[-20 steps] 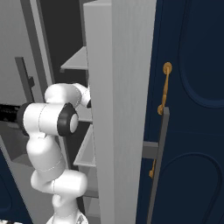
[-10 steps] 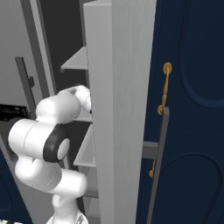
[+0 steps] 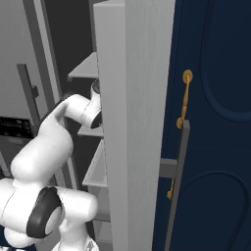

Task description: Grab a lemon wedge from the fridge and one ice cube from the ice bowl, and put them in the glass of lemonade.

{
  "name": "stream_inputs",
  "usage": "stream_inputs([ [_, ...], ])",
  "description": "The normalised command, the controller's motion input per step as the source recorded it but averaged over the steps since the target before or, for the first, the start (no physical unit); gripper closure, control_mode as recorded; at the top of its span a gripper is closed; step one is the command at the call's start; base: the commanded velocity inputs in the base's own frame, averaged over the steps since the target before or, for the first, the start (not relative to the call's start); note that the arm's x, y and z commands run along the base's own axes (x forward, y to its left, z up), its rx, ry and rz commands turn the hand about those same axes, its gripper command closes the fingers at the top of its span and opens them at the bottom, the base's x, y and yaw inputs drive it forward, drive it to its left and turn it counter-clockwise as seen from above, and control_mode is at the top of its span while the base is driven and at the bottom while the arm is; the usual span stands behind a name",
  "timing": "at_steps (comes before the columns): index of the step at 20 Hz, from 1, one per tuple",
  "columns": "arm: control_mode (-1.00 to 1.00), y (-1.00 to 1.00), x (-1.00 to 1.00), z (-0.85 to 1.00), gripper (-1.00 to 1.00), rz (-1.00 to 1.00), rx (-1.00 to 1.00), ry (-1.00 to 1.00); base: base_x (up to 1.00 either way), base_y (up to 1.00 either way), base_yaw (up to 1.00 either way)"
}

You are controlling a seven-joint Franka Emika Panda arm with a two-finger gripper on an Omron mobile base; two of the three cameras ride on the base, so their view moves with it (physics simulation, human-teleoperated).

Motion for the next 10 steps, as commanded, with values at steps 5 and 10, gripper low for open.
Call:
stream_inputs([
  [5, -1.00, 0.00, -1.00, 0.78, 1.00, 0.07, -0.04, 0.00, 0.00, 0.00, 0.00],
  [10, -1.00, 0.28, -0.80, 1.00, 1.00, 0.12, -0.14, 0.08, 0.00, 0.00, 0.00],
])
